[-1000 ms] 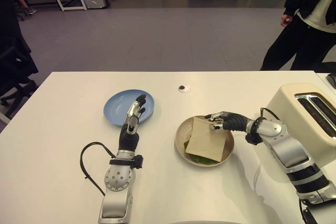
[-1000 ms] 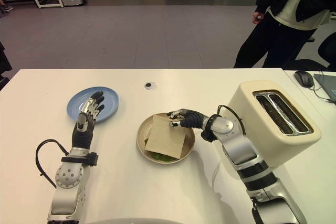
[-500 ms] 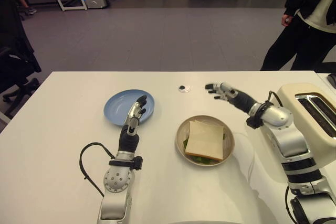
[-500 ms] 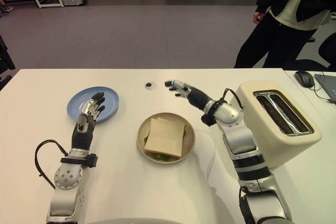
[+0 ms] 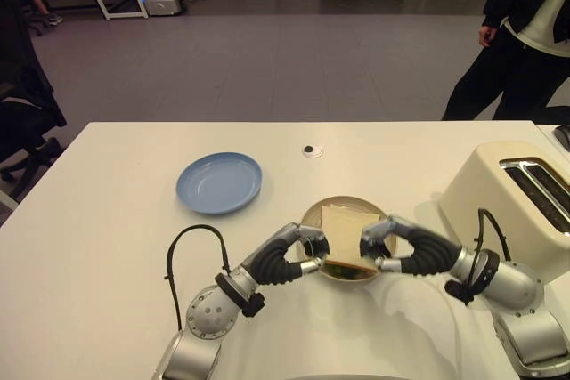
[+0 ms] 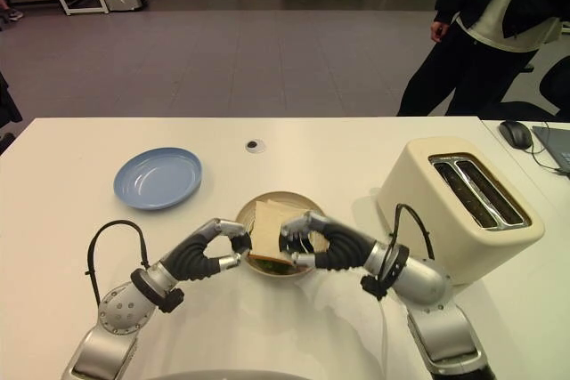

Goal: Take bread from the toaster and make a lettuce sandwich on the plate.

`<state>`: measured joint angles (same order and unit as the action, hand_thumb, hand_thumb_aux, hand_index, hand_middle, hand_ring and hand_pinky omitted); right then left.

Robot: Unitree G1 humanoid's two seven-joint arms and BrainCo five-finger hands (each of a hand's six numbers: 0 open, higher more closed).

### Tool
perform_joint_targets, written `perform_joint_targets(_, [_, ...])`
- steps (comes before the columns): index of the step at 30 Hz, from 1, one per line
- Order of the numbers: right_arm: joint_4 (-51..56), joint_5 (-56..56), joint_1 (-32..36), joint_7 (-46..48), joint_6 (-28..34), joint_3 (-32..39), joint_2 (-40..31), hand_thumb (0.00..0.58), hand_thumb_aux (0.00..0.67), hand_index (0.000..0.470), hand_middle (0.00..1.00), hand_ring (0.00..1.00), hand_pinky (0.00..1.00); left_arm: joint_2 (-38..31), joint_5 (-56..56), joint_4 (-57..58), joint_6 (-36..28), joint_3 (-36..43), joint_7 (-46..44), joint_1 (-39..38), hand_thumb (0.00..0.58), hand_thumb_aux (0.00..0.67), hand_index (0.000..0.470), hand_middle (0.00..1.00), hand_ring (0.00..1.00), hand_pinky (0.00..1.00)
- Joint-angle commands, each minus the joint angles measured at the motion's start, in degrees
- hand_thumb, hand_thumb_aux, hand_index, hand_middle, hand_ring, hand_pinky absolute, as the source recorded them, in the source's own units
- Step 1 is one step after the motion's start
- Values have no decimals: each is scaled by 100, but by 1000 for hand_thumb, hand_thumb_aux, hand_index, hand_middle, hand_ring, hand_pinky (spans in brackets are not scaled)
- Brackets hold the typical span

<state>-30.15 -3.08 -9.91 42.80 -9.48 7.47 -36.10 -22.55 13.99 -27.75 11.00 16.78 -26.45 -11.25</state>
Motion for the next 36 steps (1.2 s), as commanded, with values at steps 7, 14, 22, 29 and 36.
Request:
perform_joint_targets(7, [222,2263,-976,305,-757,1155,-854,580,670,470,1000,1000,1000,-1191,2292,37,-165,1438,-1525,37,580,670,470,1000,1000,1000])
perform_joint_targets(14, [1476,3559,-189,-922,-371,1377,31,580,670,470,1000,1000,1000,-809,2528,1543,63,1719,-1119,742,580,670,470,1000,1000,1000])
perform_joint_targets(22, [2642,4143,792,-2110,-13,1486,859,580,670,470,1000,1000,1000,-199,2671,3896,526,1718,57,2512,580,670,470,1000,1000,1000])
perform_joint_targets(29, [2909,4289,1095,-2602,238,1678,1252,580,670,470,1000,1000,1000,-43,2839,5494,996,1812,1009,3566,580,670,470,1000,1000,1000])
perform_joint_targets(36, [2713,4202,1046,-2991,267,1597,1429,580,670,470,1000,1000,1000,-101,2711,5430,1201,1744,1440,3432,580,670,470,1000,1000,1000])
